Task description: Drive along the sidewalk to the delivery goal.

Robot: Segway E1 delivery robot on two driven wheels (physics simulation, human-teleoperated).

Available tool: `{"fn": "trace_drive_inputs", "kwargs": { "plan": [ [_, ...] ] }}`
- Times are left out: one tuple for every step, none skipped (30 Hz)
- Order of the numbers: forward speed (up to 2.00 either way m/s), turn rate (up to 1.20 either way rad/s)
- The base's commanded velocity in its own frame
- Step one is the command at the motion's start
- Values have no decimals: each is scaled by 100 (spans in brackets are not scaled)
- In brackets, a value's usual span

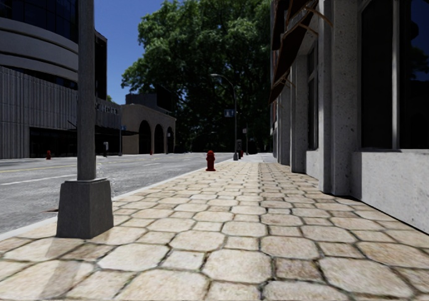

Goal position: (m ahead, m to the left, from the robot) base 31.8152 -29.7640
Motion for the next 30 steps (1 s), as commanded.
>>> {"fn": "trace_drive_inputs", "kwargs": {
  "plan": [
    [200,-33],
    [200,-33],
    [200,-33],
    [200,-33],
    [200,-33],
    [200,-33],
    [200,-33],
    [200,-33],
    [200,-33],
    [200,-33],
    [200,-33],
    [200,-33],
    [200,-33],
    [200,-33],
    [200,-33],
    [200,-33],
    [200,-33],
    [200,-33],
    [200,-33],
    [200,-33],
    [200,-33],
    [200,-33],
    [200,-33],
    [200,-33],
    [200,-33],
    [200,-33],
    [200,0],
    [200,0],
    [200,0],
    [200,0]
  ]
}}
